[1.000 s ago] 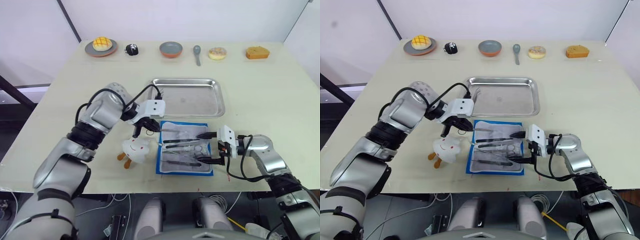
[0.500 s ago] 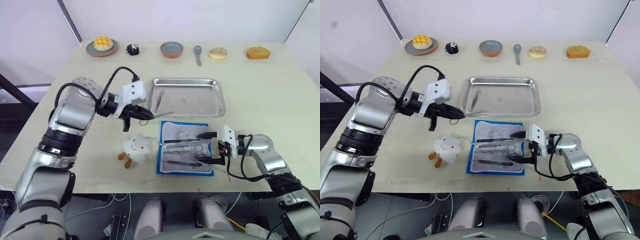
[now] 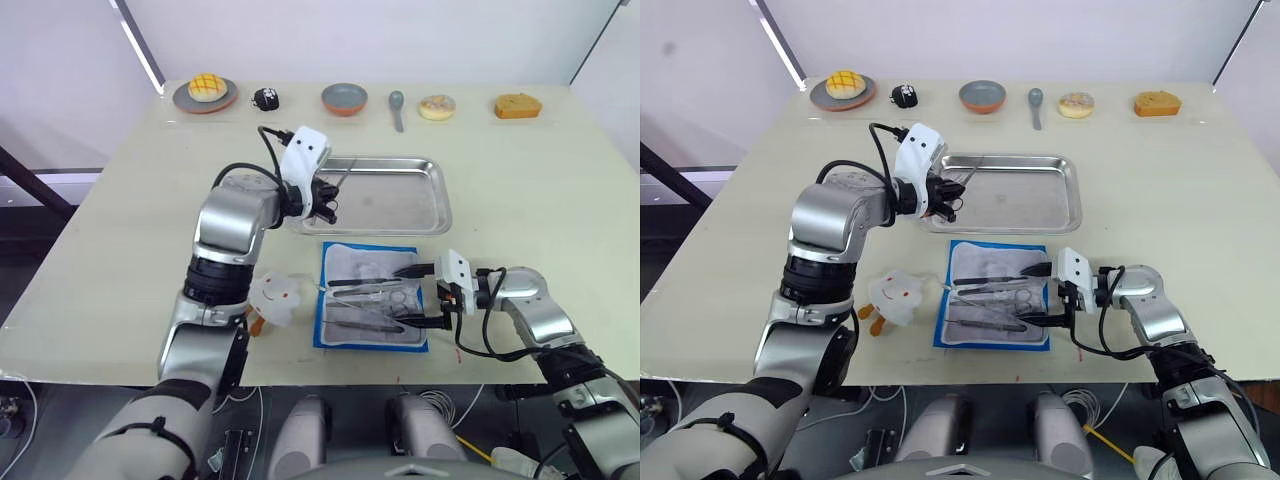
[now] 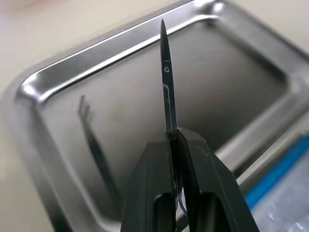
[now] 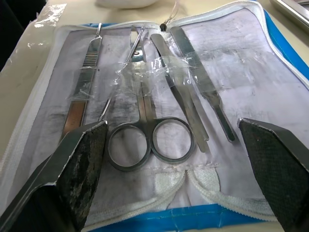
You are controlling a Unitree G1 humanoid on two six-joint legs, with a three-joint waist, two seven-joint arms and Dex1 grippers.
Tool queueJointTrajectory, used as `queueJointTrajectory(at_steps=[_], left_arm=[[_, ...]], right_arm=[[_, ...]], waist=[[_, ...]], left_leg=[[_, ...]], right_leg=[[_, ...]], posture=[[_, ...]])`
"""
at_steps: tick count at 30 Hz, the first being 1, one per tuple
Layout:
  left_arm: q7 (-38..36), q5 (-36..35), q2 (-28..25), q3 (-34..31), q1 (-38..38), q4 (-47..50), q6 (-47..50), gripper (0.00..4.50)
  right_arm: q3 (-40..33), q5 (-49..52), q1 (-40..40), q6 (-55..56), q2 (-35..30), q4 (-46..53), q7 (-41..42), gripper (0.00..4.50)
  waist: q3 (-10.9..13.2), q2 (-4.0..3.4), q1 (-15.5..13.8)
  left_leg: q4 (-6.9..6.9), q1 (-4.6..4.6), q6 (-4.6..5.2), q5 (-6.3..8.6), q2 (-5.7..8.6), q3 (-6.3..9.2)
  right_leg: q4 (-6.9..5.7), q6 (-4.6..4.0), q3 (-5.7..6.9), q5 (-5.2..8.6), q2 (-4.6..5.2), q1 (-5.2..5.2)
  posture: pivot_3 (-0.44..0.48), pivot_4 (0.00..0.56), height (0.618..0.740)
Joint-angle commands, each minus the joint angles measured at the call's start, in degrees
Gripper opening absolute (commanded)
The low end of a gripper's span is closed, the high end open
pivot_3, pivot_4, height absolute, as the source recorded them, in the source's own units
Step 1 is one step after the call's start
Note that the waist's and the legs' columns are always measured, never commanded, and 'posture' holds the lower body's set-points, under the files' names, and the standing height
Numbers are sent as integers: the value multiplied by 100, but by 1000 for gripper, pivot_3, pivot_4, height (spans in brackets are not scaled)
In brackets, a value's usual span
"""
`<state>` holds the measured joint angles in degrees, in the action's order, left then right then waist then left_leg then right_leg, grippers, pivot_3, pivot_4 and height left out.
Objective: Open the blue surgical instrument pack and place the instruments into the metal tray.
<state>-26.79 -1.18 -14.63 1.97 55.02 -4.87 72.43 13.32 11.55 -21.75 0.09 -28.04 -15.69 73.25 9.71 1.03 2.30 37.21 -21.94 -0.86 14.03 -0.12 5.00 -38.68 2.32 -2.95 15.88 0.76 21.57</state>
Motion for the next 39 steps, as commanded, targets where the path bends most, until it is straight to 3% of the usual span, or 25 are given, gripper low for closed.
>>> queueJointTrajectory(at_steps=[1,9,16,29,35,39], left_arm=[[645,103,330,-118,423,-544,301,123],[1517,135,736,-332,947,-1959,-109,123],[1813,38,899,-419,1190,-2798,-571,123],[2135,-10,1009,-495,1209,-3222,-904,123],[2233,-175,1068,-729,1138,-3040,-726,2380],[2205,-259,1052,-742,1072,-2717,-602,2380]], right_arm=[[279,-170,226,-272,-39,-183,105,4500],[250,-132,311,-347,-47,-45,71,4500],[234,-143,335,-367,-30,-25,50,4500],[204,-134,412,-412,-55,58,7,4500],[189,-130,409,-417,-80,42,7,4500],[188,-128,418,-419,-88,53,8,4500]], waist=[[0,0,4],[0,0,8],[1,0,4],[1,0,6],[1,0,4],[1,1,5]], left_leg=[[0,-1,0,0,1,-1],[-3,1,-4,-1,3,-1],[-3,-1,-8,-2,5,-3],[-4,-2,-21,-11,9,-7],[-4,-2,-21,-11,8,-7],[-4,-2,-21,-11,8,-7]], right_leg=[[0,0,-1,0,2,0],[-1,1,-2,-1,12,1],[3,2,0,-1,19,1],[3,3,2,0,19,1],[3,4,2,0,19,1],[2,5,2,1,19,1]], posture=[[0,150,740],[0,150,740],[0,150,740],[0,150,740],[0,150,740],[0,150,740]])
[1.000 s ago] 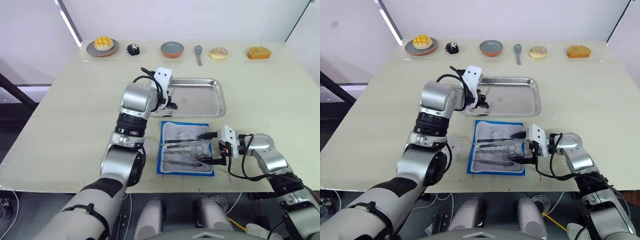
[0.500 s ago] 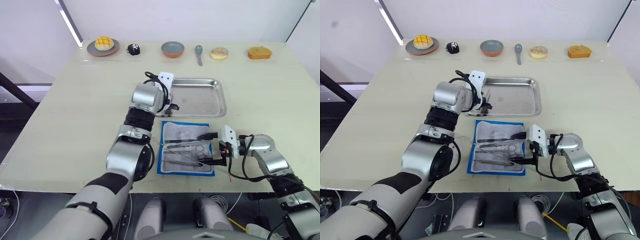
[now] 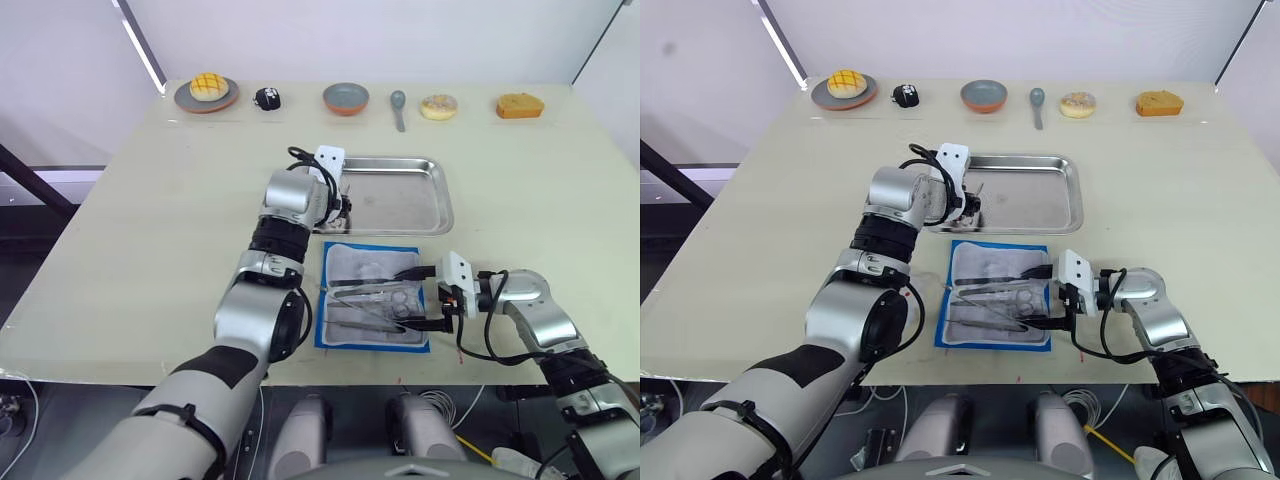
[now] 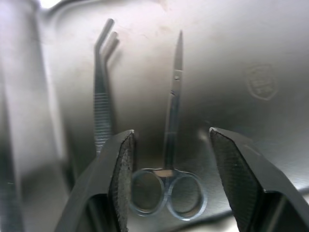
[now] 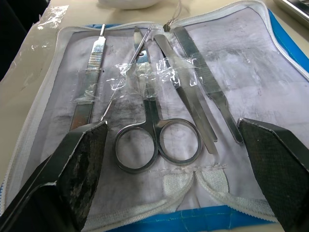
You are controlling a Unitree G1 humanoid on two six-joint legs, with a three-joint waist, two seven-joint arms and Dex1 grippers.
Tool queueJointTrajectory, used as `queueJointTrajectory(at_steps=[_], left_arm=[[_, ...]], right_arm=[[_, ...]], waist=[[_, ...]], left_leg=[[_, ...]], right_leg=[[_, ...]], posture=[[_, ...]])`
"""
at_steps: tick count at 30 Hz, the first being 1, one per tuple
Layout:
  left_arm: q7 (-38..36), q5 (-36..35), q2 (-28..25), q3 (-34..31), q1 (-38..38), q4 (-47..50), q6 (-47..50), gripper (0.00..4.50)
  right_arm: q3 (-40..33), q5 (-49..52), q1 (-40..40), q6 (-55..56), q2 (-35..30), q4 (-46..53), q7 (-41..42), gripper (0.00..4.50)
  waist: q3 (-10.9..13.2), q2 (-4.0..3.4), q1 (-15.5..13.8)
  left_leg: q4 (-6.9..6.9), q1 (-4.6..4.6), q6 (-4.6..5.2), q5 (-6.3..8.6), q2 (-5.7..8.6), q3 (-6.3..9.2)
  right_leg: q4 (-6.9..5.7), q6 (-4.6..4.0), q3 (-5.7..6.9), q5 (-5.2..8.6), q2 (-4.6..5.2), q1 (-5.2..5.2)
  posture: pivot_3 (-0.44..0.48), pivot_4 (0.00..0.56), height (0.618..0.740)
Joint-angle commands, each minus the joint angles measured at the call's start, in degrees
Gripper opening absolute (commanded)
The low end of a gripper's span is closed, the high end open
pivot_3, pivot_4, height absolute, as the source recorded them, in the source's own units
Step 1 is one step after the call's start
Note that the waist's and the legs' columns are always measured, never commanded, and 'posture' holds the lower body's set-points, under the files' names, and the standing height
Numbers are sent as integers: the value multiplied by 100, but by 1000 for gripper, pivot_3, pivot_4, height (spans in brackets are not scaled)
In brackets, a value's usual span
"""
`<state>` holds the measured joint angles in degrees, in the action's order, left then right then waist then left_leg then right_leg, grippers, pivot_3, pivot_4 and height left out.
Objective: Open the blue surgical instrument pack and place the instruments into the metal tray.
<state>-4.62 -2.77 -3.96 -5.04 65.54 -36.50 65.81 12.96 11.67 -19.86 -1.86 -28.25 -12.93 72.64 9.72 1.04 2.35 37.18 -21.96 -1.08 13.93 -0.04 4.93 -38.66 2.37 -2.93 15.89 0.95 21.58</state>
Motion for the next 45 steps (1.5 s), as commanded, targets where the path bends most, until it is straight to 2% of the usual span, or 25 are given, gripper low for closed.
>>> queueJointTrajectory(at_steps=[1,4,8,12,13,14,17,19,24,26,28,29,30,37,40,45], left_arm=[[-105,-148,-47,-2,-25,647,124,2380],[-470,-374,-185,125,-245,1370,344,2380],[-1267,-800,-646,522,-872,2851,448,2380],[-2184,-1280,-1433,846,-1711,4215,334,2380],[-2450,-1356,-1665,881,-1971,4540,35,2380],[-2685,-1404,-1838,876,-2209,4801,-343,2380],[-3350,-1770,-2347,802,-2700,5225,-623,2380],[-3665,-1805,-2567,699,-3017,5334,-1310,2380],[-4969,-2705,-3083,193,-3543,5254,-1684,2380],[-5643,-2966,-3459,-32,-3850,5101,-1939,2922],[-6469,-2999,-4021,-58,-4228,4989,-2364,3695],[-6708,-2979,-4225,-47,-4334,4929,-2511,3695],[-6891,-3002,-4399,-51,-4391,4850,-2571,4450],[-7803,-2941,-5184,-104,-4401,4175,-3218,4479],[-7917,-2936,-5236,29,-4342,4159,-3300,4479],[-7765,-2788,-5020,371,-4107,4266,-3405,4479]], right_arm=[[223,-136,238,-226,-69,-213,68,4500],[219,-126,280,-231,-84,-170,65,4500],[219,-109,323,-267,-105,-92,60,4500],[210,-96,324,-269,-76,-83,20,4500],[206,-92,338,-267,-68,-76,9,4500],[203,-89,351,-258,-62,-76,4,4500],[182,-62,385,-234,-48,-87,-12,4500],[168,-46,398,-215,-42,-103,-19,4500],[154,-32,422,-167,-20,-147,-47,4500],[153,-29,431,-141,-10,-159,-56,4500],[149,-18,440,-123,-9,-158,-62,4500],[144,-11,441,-122,-13,-154,-63,4500],[136,1,443,-130,-18,-140,-64,4500],[70,42,424,-135,-50,-133,-71,4500],[61,37,422,-92,-47,-190,-72,4500],[53,55,460,2,3,-245,-92,4500]], waist=[[0,0,0],[0,0,-1],[0,-1,6],[-1,1,-19],[-1,1,-19],[-1,1,-16],[-1,-3,-5],[-1,-3,-9],[-1,-3,-11],[-1,-3,0],[0,-4,15],[0,-5,7],[0,-4,2],[1,-3,-20],[0,-2,-20],[0,-2,-26]], left_leg=[[0,0,0,0,0,0],[0,-1,-4,-2,-3,1],[-6,2,-9,-4,-6,2],[-7,6,-10,-4,-10,2],[-1,3,-9,-5,-8,6],[-1,3,-9,-5,-8,6],[-13,11,-11,-4,-13,1],[-13,9,-9,-4,-13,5],[-11,10,13,8,-13,2],[-12,9,15,9,-14,2],[-14,10,16,9,-16,1],[-21,13,16,9,-16,-2],[-23,14,16,9,-17,-3],[-24,11,18,9,-18,-15],[-26,10,18,9,-19,-16],[-26,10,19,9,-19,-19]], right_leg=[[0,-1,0,-1,0,0],[0,-2,0,-1,1,0],[0,-3,-5,-2,1,0],[0,-5,-7,-2,3,-1],[0,-4,2,-2,3,-2],[0,-4,2,-2,3,-2],[3,-7,-9,-2,4,-1],[5,-7,-4,-2,4,-2],[6,-8,-4,-1,3,-2],[7,-9,-4,-1,2,-1],[8,-9,-5,0,2,-1],[11,-11,-8,0,1,0],[13,-12,-7,1,0,0],[18,-15,2,9,1,-1],[19,-17,2,8,1,0],[19,-14,3,9,0,-1]], posture=[[0,150,740],[0,150,740],[0,150,740],[0,150,740],[0,150,740],[0,150,740],[0,150,740],[0,150,740],[0,150,740],[0,150,740],[0,150,740],[0,150,740],[0,150,740],[0,150,740],[0,150,740],[0,150,740]])
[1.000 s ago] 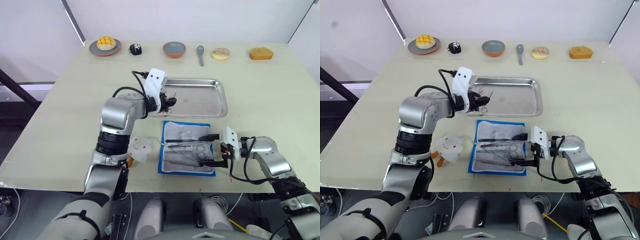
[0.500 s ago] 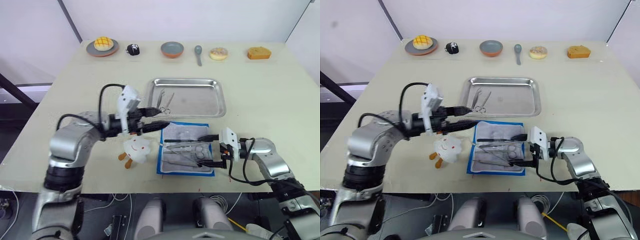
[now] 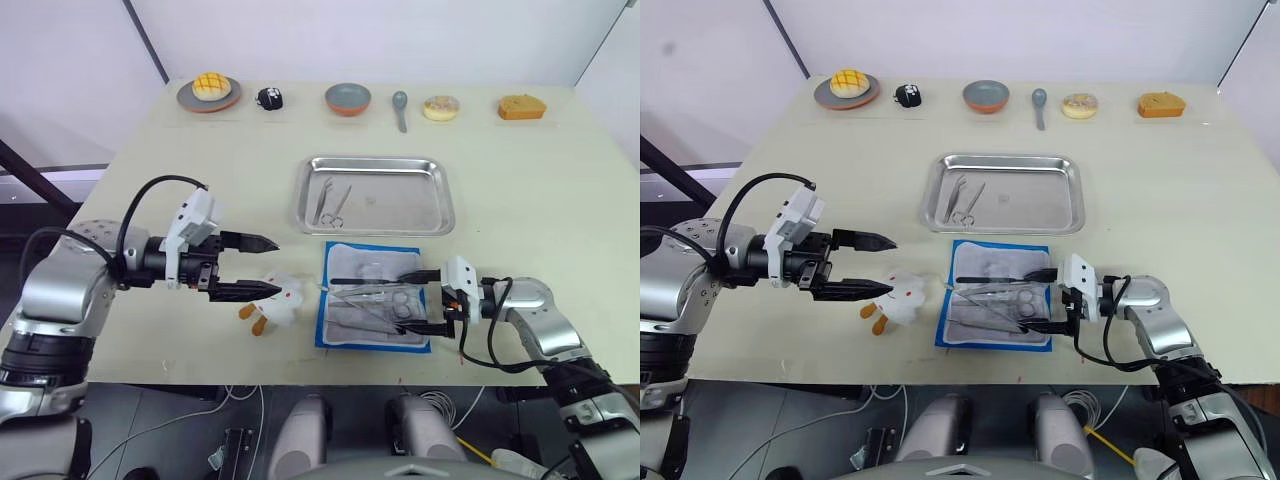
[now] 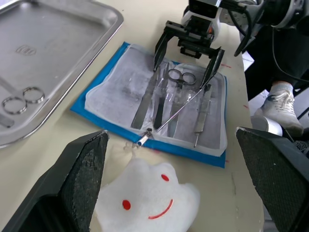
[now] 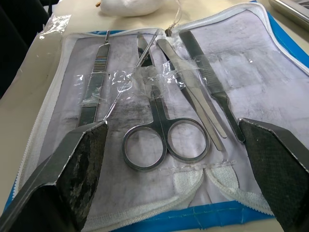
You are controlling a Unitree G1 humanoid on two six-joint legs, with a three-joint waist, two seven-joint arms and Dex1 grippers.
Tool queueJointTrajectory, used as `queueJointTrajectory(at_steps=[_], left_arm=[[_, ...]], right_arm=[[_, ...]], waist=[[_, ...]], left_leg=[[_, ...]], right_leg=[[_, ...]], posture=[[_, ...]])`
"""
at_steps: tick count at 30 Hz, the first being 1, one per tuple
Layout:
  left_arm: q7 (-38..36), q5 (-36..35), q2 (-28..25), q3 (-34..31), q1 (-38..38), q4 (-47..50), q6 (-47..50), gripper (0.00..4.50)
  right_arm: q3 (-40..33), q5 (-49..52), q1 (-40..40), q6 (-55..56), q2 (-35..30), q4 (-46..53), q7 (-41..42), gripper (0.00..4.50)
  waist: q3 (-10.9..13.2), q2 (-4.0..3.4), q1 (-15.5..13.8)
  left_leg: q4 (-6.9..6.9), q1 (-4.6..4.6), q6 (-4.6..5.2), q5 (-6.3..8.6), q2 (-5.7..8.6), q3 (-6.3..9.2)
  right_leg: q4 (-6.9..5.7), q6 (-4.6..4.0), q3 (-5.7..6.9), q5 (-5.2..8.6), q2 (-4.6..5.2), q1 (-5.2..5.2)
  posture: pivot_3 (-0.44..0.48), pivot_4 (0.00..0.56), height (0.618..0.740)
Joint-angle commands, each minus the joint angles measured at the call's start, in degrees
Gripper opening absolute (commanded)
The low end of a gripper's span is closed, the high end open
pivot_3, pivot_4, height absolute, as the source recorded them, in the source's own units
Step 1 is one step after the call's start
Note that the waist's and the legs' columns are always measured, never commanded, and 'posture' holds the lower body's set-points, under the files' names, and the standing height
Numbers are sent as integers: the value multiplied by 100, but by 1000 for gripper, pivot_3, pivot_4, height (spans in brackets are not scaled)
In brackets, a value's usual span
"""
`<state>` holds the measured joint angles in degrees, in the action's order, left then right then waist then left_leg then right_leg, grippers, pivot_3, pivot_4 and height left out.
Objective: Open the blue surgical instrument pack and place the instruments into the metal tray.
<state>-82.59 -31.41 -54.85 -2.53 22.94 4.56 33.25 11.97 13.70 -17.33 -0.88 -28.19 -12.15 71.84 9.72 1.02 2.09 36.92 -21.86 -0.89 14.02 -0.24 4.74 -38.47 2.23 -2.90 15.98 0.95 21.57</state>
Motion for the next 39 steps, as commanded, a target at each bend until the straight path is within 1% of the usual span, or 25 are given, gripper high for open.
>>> queueJointTrajectory(at_steps=[1,3,5,8,10,11,12,13,14,15,19,22,26,31,39], left_arm=[[61,149,104,189,196,145,-223,4479],[58,223,134,298,260,158,-291,4479],[156,491,244,536,457,160,-508,4479],[249,782,411,879,805,97,-573,4479],[304,1114,566,1220,1082,-71,-687,3955],[266,1239,613,1403,1188,-93,-690,3816],[295,1392,699,1581,1294,-125,-719,3220],[310,1486,749,1685,1357,-149,-739,2809],[381,1616,835,1801,1441,-191,-737,2296],[417,1724,911,1904,1508,-225,-774,2077],[470,2106,1245,2308,1748,-452,-929,2077],[547,2402,1424,2486,1869,-746,-1121,2077],[542,2598,1585,2597,1949,-991,-1259,2077],[596,2920,1907,2800,2059,-1336,-1521,2077],[679,3267,2155,2883,2094,-1693,-1827,2077]], right_arm=[[146,-150,211,-59,8,-349,-14,4500],[137,-154,221,-4,20,-381,-22,4500],[122,-166,207,48,36,-432,-55,4500],[99,-170,182,78,55,-470,-106,4500],[93,-167,174,84,64,-476,-128,4500],[94,-169,181,90,62,-469,-137,4500],[91,-168,187,94,64,-464,-146,4500],[91,-169,186,94,69,-463,-153,4500],[89,-172,190,97,70,-458,-159,4500],[85,-172,194,102,70,-452,-166,4500],[60,-163,227,93,80,-416,-219,4500],[60,-163,260,85,80,-378,-250,4500],[46,-152,302,79,66,-337,-289,4500],[35,-149,344,56,53,-289,-331,4500],[32,-135,382,8,16,-207,-349,4500]], waist=[[0,0,8],[0,0,11],[1,-1,15],[-1,4,-9],[-1,4,-5],[-1,4,4],[-1,4,9],[0,3,14],[0,3,23],[0,3,24],[-1,4,14],[-1,4,15],[0,3,16],[0,3,-2],[0,3,9]], left_leg=[[1,0,0,0,0,-1],[0,0,0,0,-1,-5],[0,0,0,0,-2,-5],[5,-2,0,0,1,-1],[9,-2,1,0,3,-5],[9,-2,1,0,5,-6],[9,-1,1,0,8,-8],[9,-2,1,0,7,-8],[8,-1,1,0,7,-8],[8,-1,1,0,6,-9],[11,-3,1,0,7,-6],[14,-3,1,0,8,-7],[12,-4,1,0,7,-5],[16,-6,1,0,8,-3],[17,-8,1,0,8,-1]], right_leg=[[0,-1,-1,-1,-1,0],[0,-1,-3,-1,-2,0],[-1,-1,-3,-1,-4,1],[-1,0,2,-1,-5,-1],[-2,4,-2,1,-6,-2],[-2,5,-3,1,-7,-1],[-3,14,-5,6,-13,-1],[-3,14,-7,6,-14,0],[-5,9,-8,4,-14,0],[-5,0,-10,-1,-17,0],[-5,1,-9,-1,-17,0],[-6,3,-10,0,-18,-1],[-6,1,-9,-1,-19,0],[-6,1,-8,-1,-17,-1],[-8,1,-7,-2,-19,-1]], posture=[[0,150,740],[0,150,740],[0,150,740],[0,150,740],[0,150,740],[0,150,740],[0,150,740],[0,150,740],[0,150,740],[0,150,740],[0,150,740],[0,150,740],[0,150,740],[0,150,740],[0,150,740]])
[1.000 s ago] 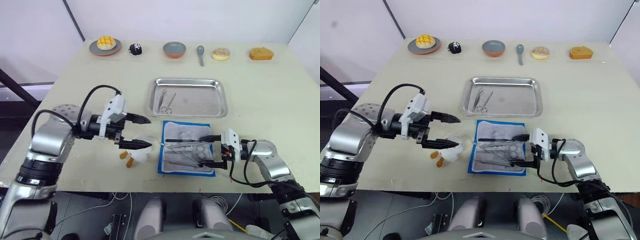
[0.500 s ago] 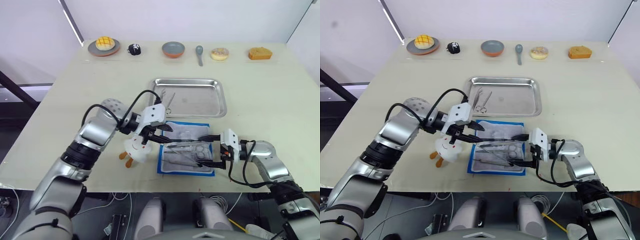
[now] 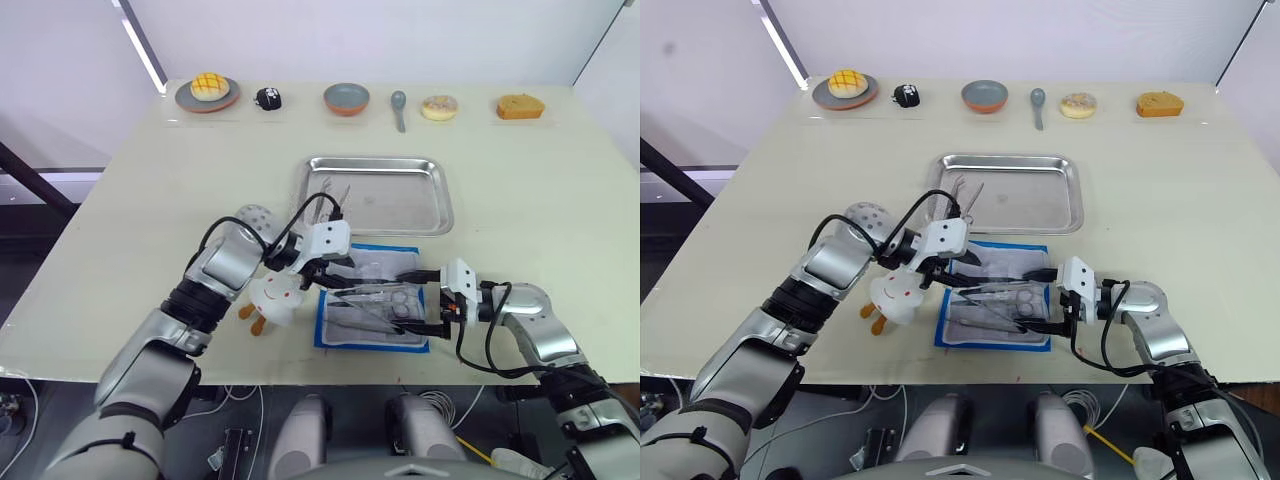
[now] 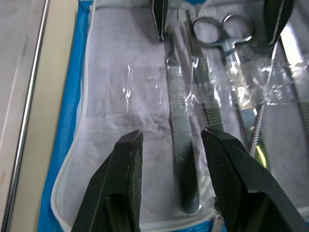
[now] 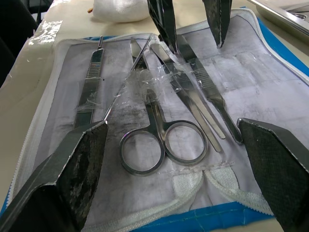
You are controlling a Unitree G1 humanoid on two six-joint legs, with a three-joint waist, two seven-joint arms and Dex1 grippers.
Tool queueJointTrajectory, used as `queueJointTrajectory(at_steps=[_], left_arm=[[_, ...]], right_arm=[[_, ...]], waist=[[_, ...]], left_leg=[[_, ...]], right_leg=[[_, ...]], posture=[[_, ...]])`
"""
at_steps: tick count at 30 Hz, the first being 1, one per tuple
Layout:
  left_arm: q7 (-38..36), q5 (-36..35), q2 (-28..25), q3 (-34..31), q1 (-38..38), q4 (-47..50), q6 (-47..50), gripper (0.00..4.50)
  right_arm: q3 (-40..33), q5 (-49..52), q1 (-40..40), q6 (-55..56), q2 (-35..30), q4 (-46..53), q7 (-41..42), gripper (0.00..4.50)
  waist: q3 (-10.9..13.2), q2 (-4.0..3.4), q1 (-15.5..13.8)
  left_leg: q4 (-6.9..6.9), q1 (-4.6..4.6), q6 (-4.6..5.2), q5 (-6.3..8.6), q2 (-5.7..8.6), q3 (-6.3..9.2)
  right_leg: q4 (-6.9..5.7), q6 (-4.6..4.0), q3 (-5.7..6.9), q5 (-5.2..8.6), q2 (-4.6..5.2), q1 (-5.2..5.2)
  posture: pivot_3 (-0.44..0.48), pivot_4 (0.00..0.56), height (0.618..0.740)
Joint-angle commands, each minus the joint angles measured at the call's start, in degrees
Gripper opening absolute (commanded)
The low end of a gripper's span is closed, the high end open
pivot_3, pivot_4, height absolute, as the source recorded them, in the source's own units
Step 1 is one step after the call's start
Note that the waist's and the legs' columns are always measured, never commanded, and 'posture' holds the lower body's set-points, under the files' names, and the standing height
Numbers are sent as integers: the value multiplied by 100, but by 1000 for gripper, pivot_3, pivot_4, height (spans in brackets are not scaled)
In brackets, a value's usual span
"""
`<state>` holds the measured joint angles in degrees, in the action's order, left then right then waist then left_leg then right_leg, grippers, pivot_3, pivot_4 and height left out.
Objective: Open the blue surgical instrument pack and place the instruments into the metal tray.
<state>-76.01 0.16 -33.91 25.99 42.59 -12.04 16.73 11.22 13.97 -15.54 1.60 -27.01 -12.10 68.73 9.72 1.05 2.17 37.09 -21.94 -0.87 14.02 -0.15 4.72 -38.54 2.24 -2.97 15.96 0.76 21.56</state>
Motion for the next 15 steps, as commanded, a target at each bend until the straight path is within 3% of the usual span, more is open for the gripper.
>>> queueJointTrajectory(at_steps=[1,12,15], left_arm=[[30,149,85,38,129,-74,-219,2077],[-50,344,296,97,93,-204,-357,2077],[-116,381,301,119,68,-181,-335,1292]], right_arm=[[107,-159,210,-247,-106,-199,-39,4500],[108,-136,239,-294,-155,-139,-42,4500],[111,-126,260,-314,-159,-92,-58,4500]], waist=[[0,0,-6],[0,0,-20],[0,0,-21]], left_leg=[[0,0,0,0,0,0],[3,-1,0,0,1,2],[4,-1,0,0,1,2]], right_leg=[[0,0,0,0,0,0],[-1,-2,2,-1,4,-1],[-1,-1,1,-1,4,-1]], posture=[[0,150,740],[0,150,740],[0,150,740]])
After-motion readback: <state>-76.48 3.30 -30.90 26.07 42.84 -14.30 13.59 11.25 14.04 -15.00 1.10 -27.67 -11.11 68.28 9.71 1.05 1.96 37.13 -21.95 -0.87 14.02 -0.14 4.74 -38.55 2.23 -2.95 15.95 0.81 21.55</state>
